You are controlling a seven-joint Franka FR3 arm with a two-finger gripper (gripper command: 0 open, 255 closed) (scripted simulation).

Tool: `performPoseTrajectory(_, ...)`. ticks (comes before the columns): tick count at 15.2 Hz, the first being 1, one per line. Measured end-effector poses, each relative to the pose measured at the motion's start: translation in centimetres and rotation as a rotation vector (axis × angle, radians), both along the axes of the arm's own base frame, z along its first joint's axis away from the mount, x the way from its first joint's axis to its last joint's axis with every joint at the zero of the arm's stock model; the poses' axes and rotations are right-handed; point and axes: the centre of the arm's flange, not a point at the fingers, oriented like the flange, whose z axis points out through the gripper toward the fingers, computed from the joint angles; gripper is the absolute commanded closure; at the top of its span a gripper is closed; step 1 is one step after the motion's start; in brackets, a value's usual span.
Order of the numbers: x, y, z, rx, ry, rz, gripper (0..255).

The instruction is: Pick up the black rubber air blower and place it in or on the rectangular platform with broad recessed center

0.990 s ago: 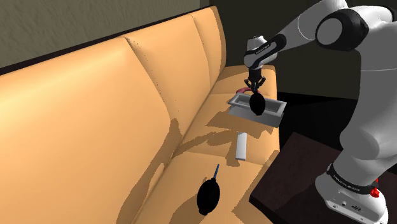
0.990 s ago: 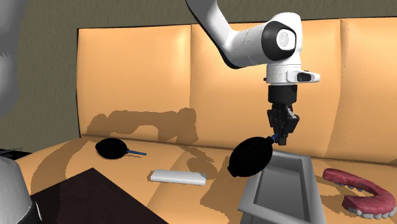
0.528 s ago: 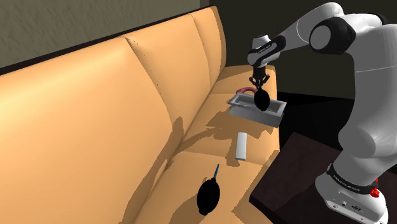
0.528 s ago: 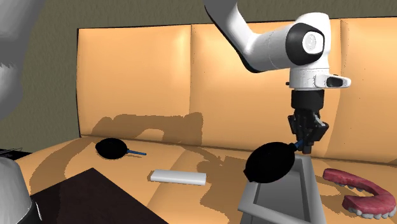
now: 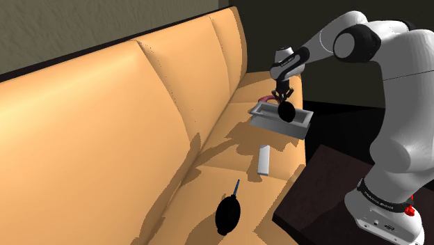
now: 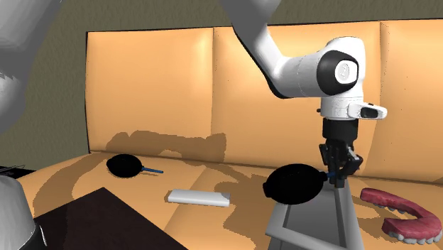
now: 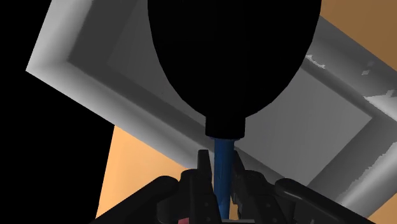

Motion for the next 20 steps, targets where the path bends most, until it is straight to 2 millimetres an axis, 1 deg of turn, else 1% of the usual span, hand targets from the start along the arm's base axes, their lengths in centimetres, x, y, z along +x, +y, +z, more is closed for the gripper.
performPoseTrajectory(2, 0.1, 0.0, -0.7, 0.001, 0.001, 0.001, 255)
performPoseTrajectory(7, 0.0, 0.0, -1.0, 0.002, 0.002, 0.001, 255)
performPoseTrajectory(8, 0.0, 0.0, -1.0, 0.002, 0.002, 0.001, 0)
performPoseTrajectory(14, 0.0, 0.1, -1.0, 0.003, 0.003, 0.001, 0)
performPoseTrajectory(16, 0.3, 0.3, 0.3, 0.003, 0.003, 0.001, 0)
performPoseTrajectory(18, 0.4, 0.5, 2.6, 0.002, 0.002, 0.001, 0)
performPoseTrajectory(20, 0.4, 0.5, 3.7, 0.002, 0.002, 0.001, 0)
